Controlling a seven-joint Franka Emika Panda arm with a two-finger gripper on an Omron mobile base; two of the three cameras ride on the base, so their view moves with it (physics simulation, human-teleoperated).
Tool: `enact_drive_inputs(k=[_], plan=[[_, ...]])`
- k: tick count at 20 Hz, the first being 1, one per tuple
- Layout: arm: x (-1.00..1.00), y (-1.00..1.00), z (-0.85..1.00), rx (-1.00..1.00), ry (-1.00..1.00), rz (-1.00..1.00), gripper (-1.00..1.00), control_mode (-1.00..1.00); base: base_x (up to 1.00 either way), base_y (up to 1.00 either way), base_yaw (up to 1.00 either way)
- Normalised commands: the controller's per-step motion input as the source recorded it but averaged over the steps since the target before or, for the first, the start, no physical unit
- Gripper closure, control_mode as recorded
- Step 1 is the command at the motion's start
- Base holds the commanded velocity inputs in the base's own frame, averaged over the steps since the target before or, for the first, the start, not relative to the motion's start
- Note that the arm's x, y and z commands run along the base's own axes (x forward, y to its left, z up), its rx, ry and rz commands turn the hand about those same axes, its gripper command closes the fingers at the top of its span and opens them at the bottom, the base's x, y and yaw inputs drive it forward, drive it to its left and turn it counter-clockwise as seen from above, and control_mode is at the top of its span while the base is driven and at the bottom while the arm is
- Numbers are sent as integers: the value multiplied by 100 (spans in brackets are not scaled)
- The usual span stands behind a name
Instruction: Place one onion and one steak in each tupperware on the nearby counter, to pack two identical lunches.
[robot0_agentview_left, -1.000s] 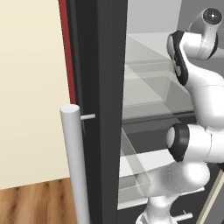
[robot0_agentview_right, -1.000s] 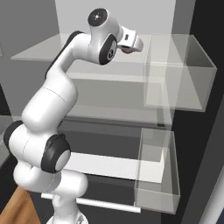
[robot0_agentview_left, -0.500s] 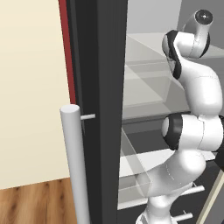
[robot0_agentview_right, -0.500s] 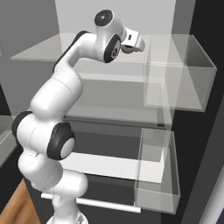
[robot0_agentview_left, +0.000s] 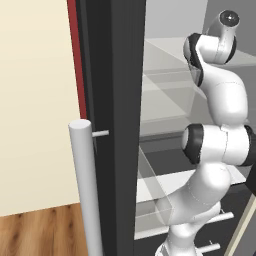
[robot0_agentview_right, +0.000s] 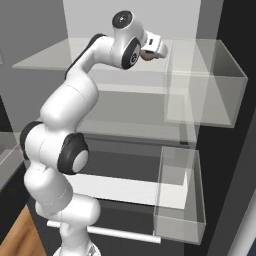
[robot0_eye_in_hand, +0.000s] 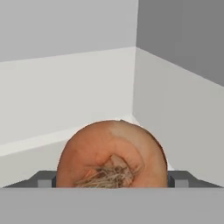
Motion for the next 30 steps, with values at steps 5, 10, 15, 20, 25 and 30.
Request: enact_drive_inputs(k=[5,10,15,20,25,30], plan=[[2,-12,-29,0,9,0,100,-100,0,0,0],[-49,3,-25,0,-1,3,100,-100,0,0,0],[-97,16,-32,0,-17,9,100,-100,0,0,0],[-100,47,-21,-1,-22,8,100,-100,0,0,0],[-96,53,-16,-3,-15,5,100,-100,0,0,0],[-100,18,0,-5,-6,0,100,-100,0,0,0]])
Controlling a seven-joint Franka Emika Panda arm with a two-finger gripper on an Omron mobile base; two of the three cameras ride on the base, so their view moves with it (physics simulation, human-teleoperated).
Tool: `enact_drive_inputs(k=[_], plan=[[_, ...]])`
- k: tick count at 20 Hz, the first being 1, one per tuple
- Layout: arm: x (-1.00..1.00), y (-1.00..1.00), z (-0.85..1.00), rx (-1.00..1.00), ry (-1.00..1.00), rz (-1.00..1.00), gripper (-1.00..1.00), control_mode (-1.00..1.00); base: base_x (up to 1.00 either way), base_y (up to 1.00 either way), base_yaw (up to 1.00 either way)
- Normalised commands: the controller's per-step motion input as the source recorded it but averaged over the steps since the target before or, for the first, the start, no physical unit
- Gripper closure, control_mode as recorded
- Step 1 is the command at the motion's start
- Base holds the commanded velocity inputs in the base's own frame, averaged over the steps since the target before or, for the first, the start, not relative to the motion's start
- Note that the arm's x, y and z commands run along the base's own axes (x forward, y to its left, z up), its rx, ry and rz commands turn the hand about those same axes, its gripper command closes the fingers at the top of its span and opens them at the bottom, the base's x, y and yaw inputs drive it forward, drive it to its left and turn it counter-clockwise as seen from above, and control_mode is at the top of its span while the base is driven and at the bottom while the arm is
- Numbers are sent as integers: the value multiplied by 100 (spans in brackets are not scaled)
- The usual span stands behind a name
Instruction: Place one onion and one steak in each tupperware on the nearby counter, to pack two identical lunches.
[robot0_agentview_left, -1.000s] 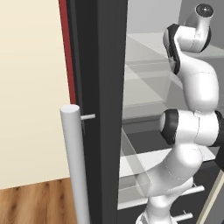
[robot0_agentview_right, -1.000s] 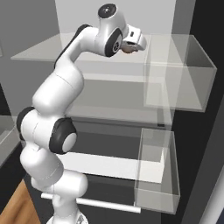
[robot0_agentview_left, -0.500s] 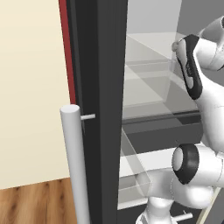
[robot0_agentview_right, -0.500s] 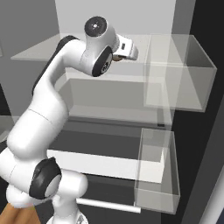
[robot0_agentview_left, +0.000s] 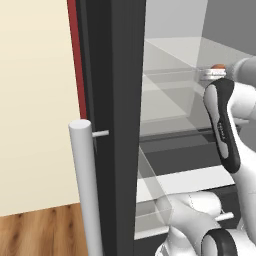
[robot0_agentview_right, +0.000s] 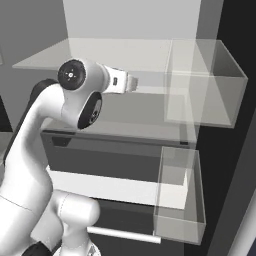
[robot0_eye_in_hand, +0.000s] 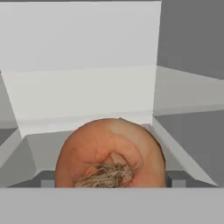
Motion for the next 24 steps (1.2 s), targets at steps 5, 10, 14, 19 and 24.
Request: enact_drive_inputs(k=[5,10,14,19,24], plan=[[-98,8,0,-4,-2,0,100,-100,0,0,0],[-39,0,0,-1,0,0,100,100,-60,0,0],[0,0,0,0,0,0,100,100,-100,0,0],[0,0,0,0,0,0,100,100,-100,1,2],[0,0,0,0,0,0,100,100,-100,36,20]])
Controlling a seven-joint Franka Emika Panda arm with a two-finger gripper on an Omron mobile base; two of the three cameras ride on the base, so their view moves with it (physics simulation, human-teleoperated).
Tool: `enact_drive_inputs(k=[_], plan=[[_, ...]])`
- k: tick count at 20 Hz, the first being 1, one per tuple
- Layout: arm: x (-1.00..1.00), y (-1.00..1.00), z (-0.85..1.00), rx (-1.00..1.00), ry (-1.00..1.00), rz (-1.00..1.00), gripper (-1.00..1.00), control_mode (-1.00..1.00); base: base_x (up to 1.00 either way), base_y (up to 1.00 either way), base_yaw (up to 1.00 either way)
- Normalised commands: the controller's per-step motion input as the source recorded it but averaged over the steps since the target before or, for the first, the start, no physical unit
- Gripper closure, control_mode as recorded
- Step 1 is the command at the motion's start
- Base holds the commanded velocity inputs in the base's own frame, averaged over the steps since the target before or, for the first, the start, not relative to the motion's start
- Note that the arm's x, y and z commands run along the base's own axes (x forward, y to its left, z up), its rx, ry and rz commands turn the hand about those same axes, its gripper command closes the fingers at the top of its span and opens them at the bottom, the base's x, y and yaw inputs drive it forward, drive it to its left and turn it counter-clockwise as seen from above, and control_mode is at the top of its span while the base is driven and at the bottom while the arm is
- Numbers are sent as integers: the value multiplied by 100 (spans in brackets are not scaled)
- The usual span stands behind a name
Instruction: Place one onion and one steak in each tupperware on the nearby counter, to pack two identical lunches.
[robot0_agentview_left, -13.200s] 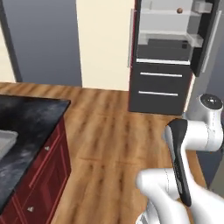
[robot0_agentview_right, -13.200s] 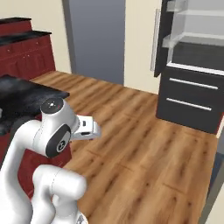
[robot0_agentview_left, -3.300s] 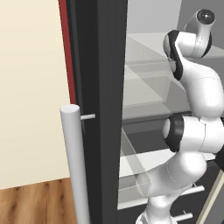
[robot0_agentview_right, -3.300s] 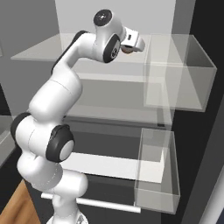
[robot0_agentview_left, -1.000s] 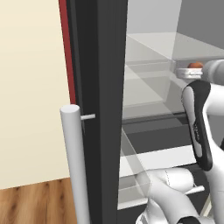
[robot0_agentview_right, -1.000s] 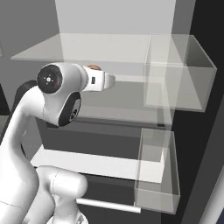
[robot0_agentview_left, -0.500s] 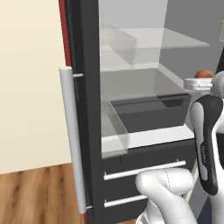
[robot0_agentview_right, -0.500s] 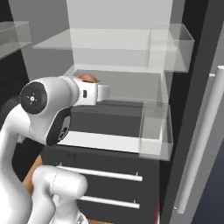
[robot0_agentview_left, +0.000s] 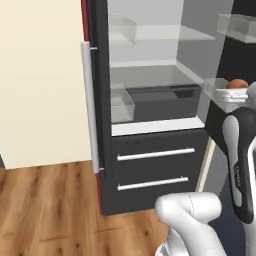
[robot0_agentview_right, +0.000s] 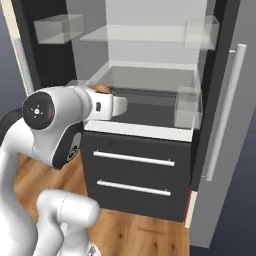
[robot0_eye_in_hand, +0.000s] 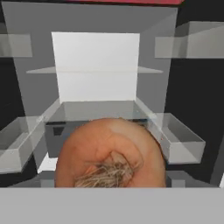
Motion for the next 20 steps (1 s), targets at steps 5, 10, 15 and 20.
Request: enact_drive_inputs(k=[5,10,15,20], plan=[[0,0,0,0,0,0,100,100,-96,65,54],[0,0,0,0,0,0,100,100,-94,37,62],[0,0,0,0,0,0,100,100,-100,-18,48],[0,0,0,0,0,0,100,100,-100,-2,50]])
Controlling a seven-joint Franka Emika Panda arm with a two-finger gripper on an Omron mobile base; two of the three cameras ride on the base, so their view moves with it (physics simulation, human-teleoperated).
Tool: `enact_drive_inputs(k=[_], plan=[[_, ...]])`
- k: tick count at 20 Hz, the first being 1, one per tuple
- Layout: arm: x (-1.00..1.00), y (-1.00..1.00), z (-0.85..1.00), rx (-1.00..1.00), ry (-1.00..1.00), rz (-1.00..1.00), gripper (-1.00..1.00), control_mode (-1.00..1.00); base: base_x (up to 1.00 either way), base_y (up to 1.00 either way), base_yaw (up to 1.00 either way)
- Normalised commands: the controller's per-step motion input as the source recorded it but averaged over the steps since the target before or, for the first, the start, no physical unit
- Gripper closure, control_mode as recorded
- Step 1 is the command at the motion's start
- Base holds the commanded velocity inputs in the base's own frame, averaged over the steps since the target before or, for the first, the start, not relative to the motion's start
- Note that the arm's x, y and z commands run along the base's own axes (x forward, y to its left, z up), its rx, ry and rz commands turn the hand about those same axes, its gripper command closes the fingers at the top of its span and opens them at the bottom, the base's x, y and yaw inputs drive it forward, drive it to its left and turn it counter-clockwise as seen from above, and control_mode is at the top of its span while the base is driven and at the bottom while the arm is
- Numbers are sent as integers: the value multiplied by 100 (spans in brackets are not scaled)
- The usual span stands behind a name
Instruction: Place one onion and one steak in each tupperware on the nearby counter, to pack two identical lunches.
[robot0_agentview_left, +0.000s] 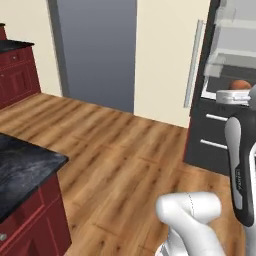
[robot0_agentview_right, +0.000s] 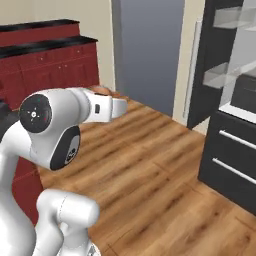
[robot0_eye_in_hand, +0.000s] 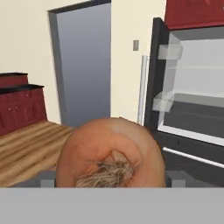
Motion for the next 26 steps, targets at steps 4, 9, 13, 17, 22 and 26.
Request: enact_drive_inputs(k=[4,9,13,17,22,26], plan=[[0,0,0,0,0,0,100,100,-85,38,54],[0,0,0,0,0,0,100,100,-51,96,57],[0,0,0,0,0,0,100,100,-7,100,54],[0,0,0,0,0,0,100,100,0,100,49],[0,0,0,0,0,0,100,100,12,100,32],[0,0,0,0,0,0,100,100,27,100,25]])
